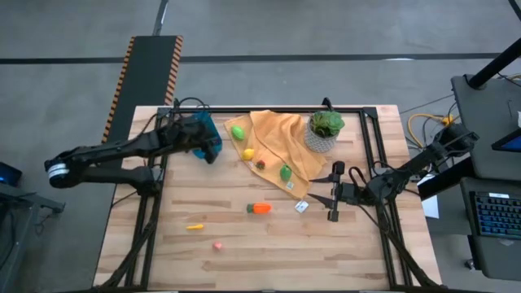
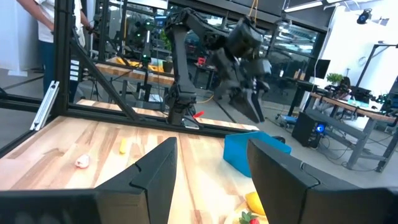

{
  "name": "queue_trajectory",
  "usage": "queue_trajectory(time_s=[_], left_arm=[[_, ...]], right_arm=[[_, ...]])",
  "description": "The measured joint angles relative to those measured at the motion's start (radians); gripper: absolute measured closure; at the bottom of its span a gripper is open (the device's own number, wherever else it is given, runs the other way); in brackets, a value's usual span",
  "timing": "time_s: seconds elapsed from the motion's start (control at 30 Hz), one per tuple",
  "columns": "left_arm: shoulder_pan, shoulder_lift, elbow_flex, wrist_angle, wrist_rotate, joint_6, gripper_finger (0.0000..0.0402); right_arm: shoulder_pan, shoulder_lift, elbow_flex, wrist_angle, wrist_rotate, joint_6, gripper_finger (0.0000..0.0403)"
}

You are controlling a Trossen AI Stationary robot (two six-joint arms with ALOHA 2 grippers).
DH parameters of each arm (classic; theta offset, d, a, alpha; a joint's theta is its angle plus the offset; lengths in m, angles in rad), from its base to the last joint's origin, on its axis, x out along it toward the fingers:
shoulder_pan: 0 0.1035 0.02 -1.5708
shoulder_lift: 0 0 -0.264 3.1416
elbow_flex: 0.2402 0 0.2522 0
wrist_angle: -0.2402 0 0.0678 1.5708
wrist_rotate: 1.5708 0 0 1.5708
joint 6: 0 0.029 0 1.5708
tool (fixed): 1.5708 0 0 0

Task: Pick and placing Produce into tupperware
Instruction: Put the yellow corn into the blue bin

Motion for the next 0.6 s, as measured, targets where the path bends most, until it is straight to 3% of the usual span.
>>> queue_trajectory(time_s=[0.1, 0.37, 0.6], left_arm=[[-0.023, -0.049, 0.000, 0.027, 0.041, 0.000, 0.0298], [-0.115, -0.147, -0.006, 0.161, 0.320, 0.052, 0.0298], [-0.231, -0.203, -0.015, 0.298, 0.369, 0.139, 0.0298]], right_arm=[[0.000, 0.000, 0.000, 0.000, 0.000, 0.000, 0.0216], [0.000, 0.000, 0.000, 0.000, 0.000, 0.000, 0.0216], [0.000, 0.000, 0.000, 0.000, 0.000, 0.000, 0.0216]])
